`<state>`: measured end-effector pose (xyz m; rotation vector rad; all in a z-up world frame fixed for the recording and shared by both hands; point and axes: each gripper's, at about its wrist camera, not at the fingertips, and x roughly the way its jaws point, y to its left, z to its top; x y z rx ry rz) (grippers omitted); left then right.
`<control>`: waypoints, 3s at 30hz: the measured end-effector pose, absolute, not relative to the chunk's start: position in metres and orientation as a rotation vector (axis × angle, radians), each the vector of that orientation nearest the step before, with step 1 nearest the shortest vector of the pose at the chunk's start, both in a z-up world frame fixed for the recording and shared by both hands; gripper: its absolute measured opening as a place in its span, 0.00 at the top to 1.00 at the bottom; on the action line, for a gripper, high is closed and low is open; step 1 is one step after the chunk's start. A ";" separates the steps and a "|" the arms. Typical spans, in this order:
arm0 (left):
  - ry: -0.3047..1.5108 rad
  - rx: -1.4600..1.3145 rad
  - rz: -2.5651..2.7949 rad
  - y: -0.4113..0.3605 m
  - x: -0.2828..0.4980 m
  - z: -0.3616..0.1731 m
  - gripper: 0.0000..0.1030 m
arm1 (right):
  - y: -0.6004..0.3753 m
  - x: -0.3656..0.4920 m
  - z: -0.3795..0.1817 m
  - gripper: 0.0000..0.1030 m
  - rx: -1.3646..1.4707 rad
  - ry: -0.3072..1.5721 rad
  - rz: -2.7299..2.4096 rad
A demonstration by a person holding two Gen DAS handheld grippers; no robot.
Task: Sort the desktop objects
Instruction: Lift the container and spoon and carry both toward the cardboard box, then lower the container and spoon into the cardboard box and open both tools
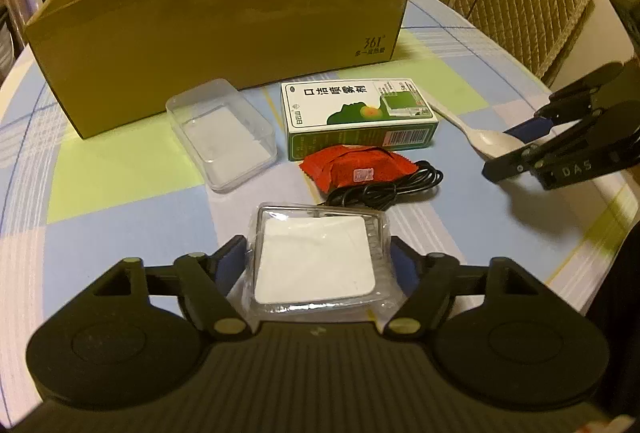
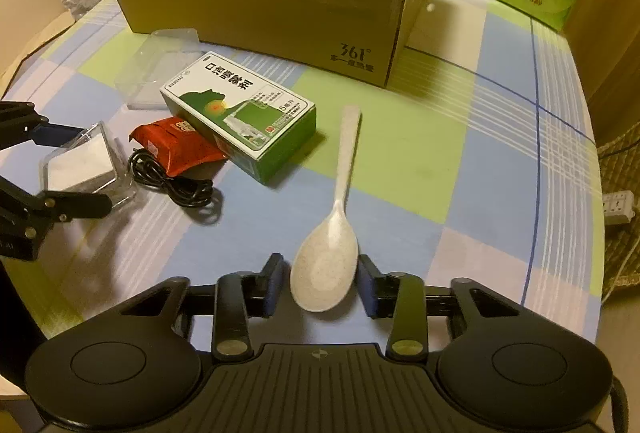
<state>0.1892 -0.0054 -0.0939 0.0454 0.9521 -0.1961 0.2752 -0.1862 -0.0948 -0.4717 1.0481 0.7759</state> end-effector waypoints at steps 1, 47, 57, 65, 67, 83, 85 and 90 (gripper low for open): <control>0.948 0.061 -0.194 -0.007 0.189 -0.094 0.28 | -0.186 0.275 -0.094 0.69 -0.468 1.048 0.775; 0.901 0.063 -0.145 -0.007 0.172 -0.089 0.39 | -0.187 0.252 -0.079 0.71 -0.298 0.968 0.611; 0.873 0.059 -0.136 -0.005 0.160 -0.067 0.39 | -0.202 0.232 -0.053 0.71 -0.259 0.927 0.596; 0.846 0.048 -0.131 -0.005 0.153 -0.048 0.39 | -0.206 0.218 -0.030 0.71 -0.254 0.887 0.600; 0.842 0.043 -0.126 -0.004 0.150 -0.044 0.39 | -0.205 0.214 -0.026 0.71 -0.256 0.878 0.605; 0.813 0.030 -0.095 0.009 0.134 -0.019 0.39 | -0.201 0.198 0.000 0.71 -0.246 0.820 0.631; 0.810 0.031 -0.092 0.011 0.134 -0.017 0.39 | -0.203 0.198 0.002 0.71 -0.244 0.818 0.629; 0.806 0.026 -0.087 0.015 0.134 -0.013 0.39 | -0.205 0.197 0.006 0.71 -0.241 0.814 0.630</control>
